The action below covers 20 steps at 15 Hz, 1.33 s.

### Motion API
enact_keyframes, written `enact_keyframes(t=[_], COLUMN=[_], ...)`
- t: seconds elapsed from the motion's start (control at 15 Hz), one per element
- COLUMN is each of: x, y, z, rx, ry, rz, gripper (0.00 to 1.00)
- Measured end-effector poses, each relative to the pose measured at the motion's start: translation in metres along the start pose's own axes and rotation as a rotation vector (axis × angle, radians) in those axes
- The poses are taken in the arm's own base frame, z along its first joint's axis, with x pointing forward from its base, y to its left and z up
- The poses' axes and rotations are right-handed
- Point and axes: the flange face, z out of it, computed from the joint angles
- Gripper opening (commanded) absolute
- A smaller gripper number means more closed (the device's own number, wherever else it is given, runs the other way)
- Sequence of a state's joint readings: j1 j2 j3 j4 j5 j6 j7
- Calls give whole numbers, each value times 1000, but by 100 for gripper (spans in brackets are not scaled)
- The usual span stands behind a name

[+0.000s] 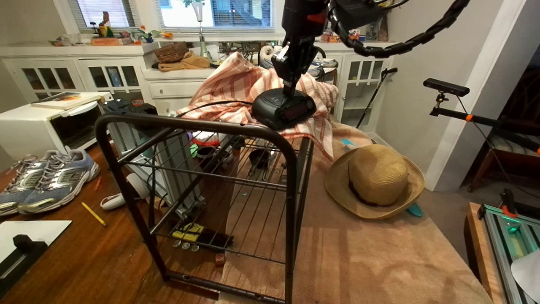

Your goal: Push the alarm clock downwards

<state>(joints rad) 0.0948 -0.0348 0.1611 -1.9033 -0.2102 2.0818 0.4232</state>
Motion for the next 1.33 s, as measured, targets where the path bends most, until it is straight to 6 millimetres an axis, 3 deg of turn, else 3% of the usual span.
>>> enact_keyframes(t=[0.33,0.4,0.47,0.73,1.07,1.13,1.33], x=[0,2,3,7,-6,-9,-22], y=[-1,-2,-3,-3,19,25,47], z=[-6,-12,-19,-49,-84,-92,-107], rx=[8,12,15,48,139,162,222], ry=[22,33,45,92,60,47,-6], rz=[-19,-26,-37,-196,-459,-509,-649], gripper=[0,17,27,56,93,99,100])
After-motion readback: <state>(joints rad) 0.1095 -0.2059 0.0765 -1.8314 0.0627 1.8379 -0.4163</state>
